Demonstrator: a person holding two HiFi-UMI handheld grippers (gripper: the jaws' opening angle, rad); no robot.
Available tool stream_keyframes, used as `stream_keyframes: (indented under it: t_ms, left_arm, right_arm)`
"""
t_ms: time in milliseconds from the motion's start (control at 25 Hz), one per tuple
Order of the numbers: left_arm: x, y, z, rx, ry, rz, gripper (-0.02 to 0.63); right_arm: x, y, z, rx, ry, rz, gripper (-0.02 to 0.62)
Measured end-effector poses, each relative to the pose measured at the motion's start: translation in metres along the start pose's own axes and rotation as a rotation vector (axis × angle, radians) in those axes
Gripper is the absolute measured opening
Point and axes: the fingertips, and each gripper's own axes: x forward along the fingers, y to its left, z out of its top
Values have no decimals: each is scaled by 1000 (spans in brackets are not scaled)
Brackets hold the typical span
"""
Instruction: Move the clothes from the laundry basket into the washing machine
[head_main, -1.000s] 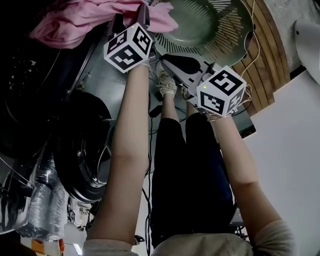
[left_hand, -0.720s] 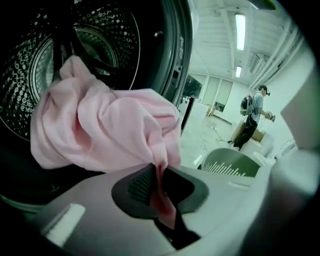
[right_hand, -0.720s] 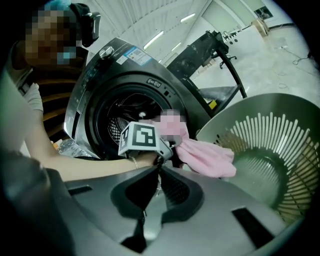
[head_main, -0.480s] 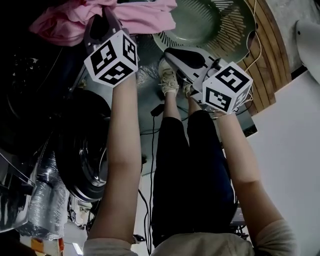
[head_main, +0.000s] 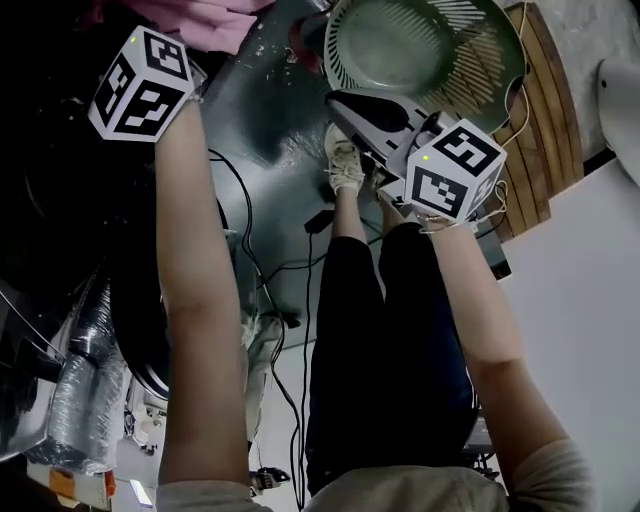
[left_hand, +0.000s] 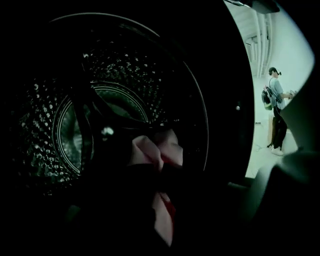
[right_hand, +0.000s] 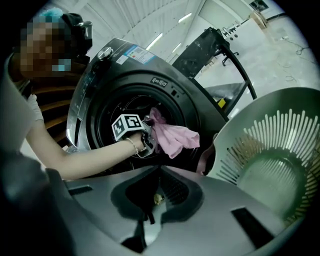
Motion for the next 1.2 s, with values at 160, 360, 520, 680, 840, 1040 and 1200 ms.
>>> stream_keyframes:
  t_ms: [160, 360, 520, 680, 840, 1040, 1200]
  left_arm:
    - [6, -6, -31, -105, 66, -17, 138]
    - [-32, -9, -45, -194, 109, -16, 235]
    - [-69, -41, -71, -148, 183, -102, 270]
    - [-63, -86, -127, -81, 385, -212, 305]
    - [-38, -90, -146, -21, 468, -183, 293]
    - [-34, -84, -117, 17, 391, -246, 28]
    - [-19, -30, -86, 77, 269, -85, 26]
  right_arm:
    - [3, 1, -1, 6, 0, 5, 20]
    - [-3, 6, -3, 11, 13, 8, 20]
    - [-10, 3, -4, 35, 3, -16, 20]
    - [-8, 1, -3, 40, 8, -25, 20]
    - [-3, -2, 1, 34, -1, -26, 20]
    - [-3, -5, 2, 52, -11, -27, 15]
    - [0, -4, 0, 54, -10, -21, 15]
